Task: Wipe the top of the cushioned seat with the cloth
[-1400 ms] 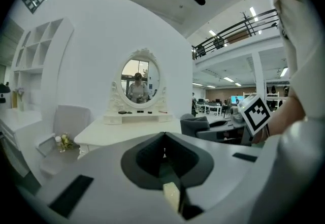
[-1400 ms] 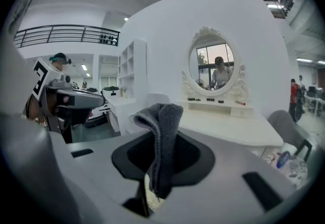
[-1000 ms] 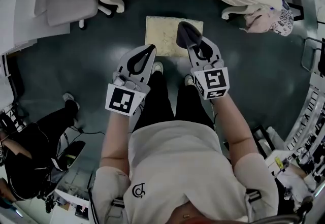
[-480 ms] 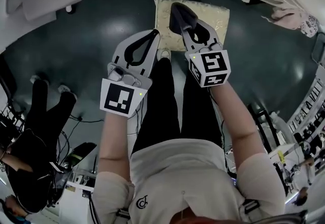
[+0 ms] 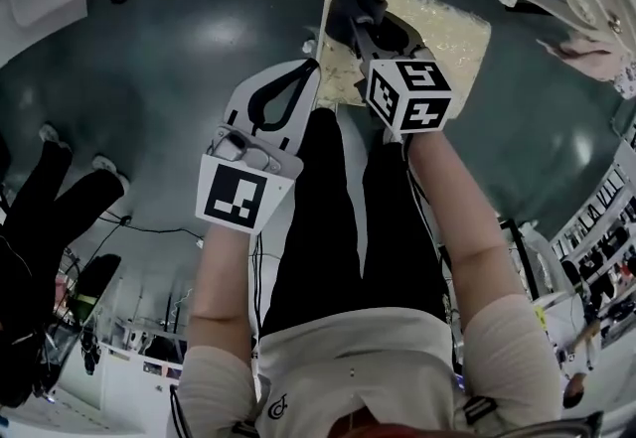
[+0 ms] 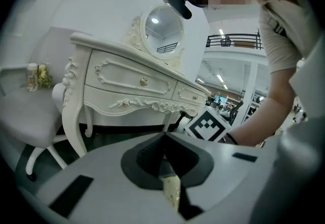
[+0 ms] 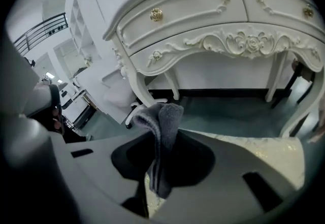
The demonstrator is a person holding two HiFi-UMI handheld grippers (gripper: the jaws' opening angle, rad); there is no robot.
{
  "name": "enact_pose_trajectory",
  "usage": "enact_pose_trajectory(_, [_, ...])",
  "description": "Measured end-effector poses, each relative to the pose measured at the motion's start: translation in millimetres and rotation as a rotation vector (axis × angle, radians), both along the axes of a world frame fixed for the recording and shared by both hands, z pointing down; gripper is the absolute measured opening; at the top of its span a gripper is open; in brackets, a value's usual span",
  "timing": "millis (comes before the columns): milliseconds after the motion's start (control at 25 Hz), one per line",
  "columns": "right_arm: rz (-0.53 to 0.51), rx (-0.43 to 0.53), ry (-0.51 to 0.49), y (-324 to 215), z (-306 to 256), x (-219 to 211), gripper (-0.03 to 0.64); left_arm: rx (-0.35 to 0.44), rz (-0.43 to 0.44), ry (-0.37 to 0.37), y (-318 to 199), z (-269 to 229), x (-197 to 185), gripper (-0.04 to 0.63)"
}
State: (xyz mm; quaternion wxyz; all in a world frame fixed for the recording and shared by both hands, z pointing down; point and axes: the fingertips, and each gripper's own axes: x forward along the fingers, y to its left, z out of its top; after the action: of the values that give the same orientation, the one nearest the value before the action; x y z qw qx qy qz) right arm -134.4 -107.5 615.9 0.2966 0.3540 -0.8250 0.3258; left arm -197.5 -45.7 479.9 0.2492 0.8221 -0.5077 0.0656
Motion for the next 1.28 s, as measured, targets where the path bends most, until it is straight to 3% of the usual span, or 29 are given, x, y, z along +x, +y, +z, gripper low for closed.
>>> enact_pose_trajectory(280, [-0.045,-0.025,0.093,-4.6,31.8,-9.3,0.078,-0.032,-0.022,0.021,14.8,22.8,-11.8,0.014])
enact_pose_trajectory(600, [-0.104,-0.025,0.179,-14.1,42.1,0.3,0.086,-0.046,-0.033,-0.023,15.2,28.7,-20.5,0.014])
enact_pose_trajectory(960, [-0.084,-0.037,0.234,-21.7,45.4,44.6,0.087,-0.04,0.086,-0.053,-1.3,27.1,29.9,0.014])
enact_pose_trajectory(1280, [-0.074,-0.06,0.219,-26.1,45.2,90.8,0.087,-0.048,0.084,-0.042,-16.8,23.6,68.2,0.014])
